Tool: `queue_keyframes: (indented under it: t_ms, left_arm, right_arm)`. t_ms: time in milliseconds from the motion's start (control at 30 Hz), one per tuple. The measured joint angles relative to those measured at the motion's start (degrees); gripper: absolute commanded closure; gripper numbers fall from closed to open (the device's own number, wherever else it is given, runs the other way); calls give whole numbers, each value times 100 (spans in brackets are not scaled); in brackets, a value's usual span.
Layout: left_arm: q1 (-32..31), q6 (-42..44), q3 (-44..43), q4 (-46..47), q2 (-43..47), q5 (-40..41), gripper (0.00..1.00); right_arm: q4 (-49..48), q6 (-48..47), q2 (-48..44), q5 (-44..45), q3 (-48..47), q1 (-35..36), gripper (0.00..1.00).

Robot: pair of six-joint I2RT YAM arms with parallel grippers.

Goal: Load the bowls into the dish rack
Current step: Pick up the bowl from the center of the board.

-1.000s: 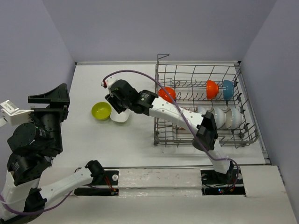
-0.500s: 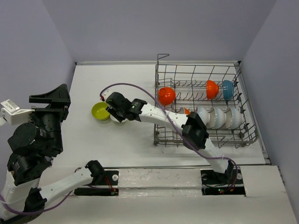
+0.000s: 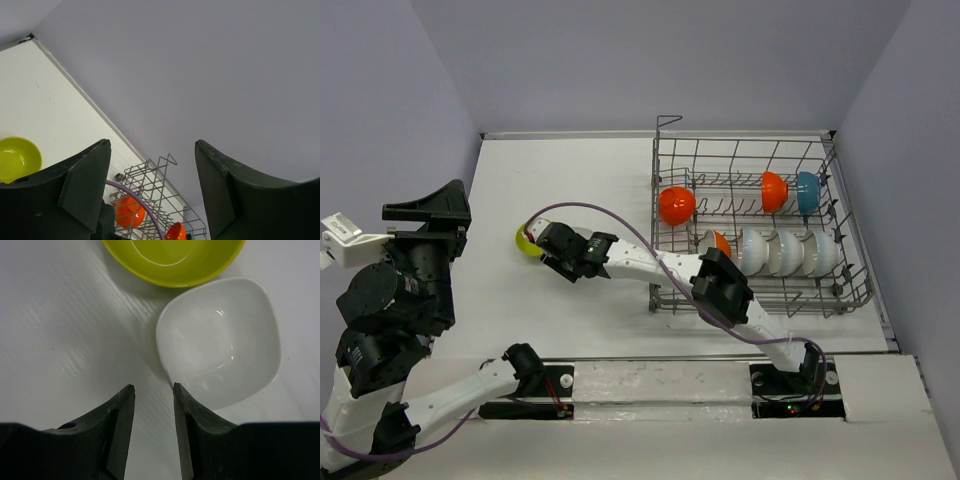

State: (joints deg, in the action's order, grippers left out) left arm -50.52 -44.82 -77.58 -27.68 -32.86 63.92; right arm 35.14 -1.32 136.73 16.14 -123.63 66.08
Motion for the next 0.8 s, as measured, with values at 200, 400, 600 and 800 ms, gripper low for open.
queue_keyframes:
  t_ms: [200, 400, 600, 800]
  left_arm:
    - [0, 0, 0, 2, 0, 0, 23]
    - [0, 0, 44, 4, 0, 2, 23]
    - [0, 0, 85, 11, 0, 2, 23]
    - [0, 2, 85, 24, 0, 2, 23]
  right_arm:
    - [0, -22, 240, 118, -35, 44, 57]
    - [-4, -24, 293, 339, -55, 42, 57]
    - [-72, -44, 293, 474, -120, 44, 58]
    - [-90, -44, 293, 490, -120, 44, 58]
